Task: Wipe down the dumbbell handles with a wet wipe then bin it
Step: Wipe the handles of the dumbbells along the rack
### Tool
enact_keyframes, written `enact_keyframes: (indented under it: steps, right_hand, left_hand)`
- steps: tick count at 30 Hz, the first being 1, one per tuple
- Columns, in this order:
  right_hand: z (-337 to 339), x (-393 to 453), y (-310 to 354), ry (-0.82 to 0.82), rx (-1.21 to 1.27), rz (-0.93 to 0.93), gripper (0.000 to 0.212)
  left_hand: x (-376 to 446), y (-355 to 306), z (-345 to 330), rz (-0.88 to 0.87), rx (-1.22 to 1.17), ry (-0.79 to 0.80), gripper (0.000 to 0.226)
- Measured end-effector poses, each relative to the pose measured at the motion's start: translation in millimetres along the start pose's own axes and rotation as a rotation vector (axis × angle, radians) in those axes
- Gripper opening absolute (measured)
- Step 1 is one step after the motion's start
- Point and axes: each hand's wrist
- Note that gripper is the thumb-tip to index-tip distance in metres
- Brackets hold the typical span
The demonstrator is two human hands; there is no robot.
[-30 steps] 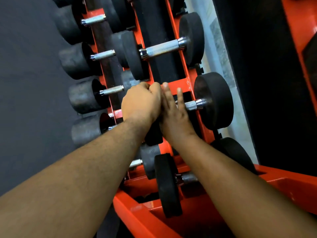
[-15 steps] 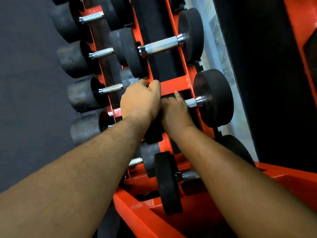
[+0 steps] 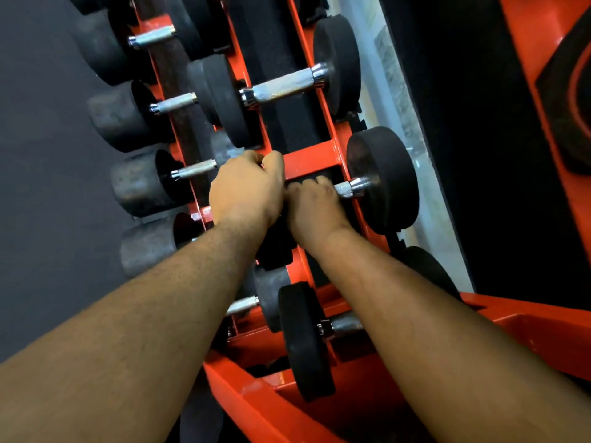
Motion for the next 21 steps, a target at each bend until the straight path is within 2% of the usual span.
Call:
enact_keyframes:
  steps: [2, 4, 5, 6, 8, 10, 11, 12, 14, 17, 19, 21]
  right_hand:
    - [-4.6, -15.3, -6.9, -0.096, -0.002, -0.003, 0.020]
    - [-21.7, -39.4, -13.7, -0.250, -0.075, 0.000, 0.031]
    - [-28.8, -50.1, -15.3, -0.263, -0.129, -0.002, 0.037]
    - [-33.8, -53.0, -15.2, -0.265, -0.161, -0.004, 0.039]
    - [-24.6, -38.0, -11.9, -0.267, -0.152, -0.022, 0.026]
    - [-6.0, -11.5, -11.4, -0.137, -0.051, -0.057, 0.013]
    - [-1.7, -0.8, -11.2, -0.038, -0.021, -0.056, 0.014]
    - [1.7, 1.9, -11.5, -0.006, -0.013, -0.043, 0.015]
    - [-0.5, -8.0, -15.8, -0.092, -0.016, -0.026, 0.014]
    - [-18.8, -49.9, -23.7, -0.242, -0.139, -0.021, 0.039]
    - [-21.4, -58.3, -25.8, -0.188, -0.191, -0.048, 0.044]
    - [-7.8, -36.8, -22.9, -0.146, -0.146, -0.112, 0.032]
  left_hand:
    - [-1.9, -1.9, 1.8, 0.001, -0.009, 0.005, 0.037]
    - [-2.2, -3.8, 3.6, -0.008, -0.019, 0.003, 0.037]
    - [-3.3, -3.3, 4.0, -0.008, -0.021, 0.001, 0.037]
    - [-2.9, -3.3, 4.2, -0.017, -0.019, 0.003, 0.037]
    - [-3.2, -3.7, 2.9, -0.027, -0.015, 0.008, 0.036]
    - [-3.3, -3.1, 3.4, -0.021, -0.006, 0.010, 0.036]
    - [-3.3, -2.7, 3.8, -0.015, -0.003, 0.010, 0.036]
    - [-3.2, -3.0, 3.5, -0.013, 0.003, 0.015, 0.035]
    - [-4.1, -3.2, 5.0, -0.007, 0.015, 0.022, 0.035]
    - [-3.9, -3.7, 4.7, 0.005, 0.013, 0.022, 0.036]
    - [-3.5, -3.2, 3.7, 0.013, 0.015, 0.027, 0.037]
    - [-2.5, -2.4, 2.5, -0.006, 0.020, 0.021, 0.036]
Point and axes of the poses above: each hand's wrist, its own x-axis towards the middle knuckle, its own z-axis out of the back of the hand, y = z × x, and after that the axes turned 10 degrees about -y, right-handed
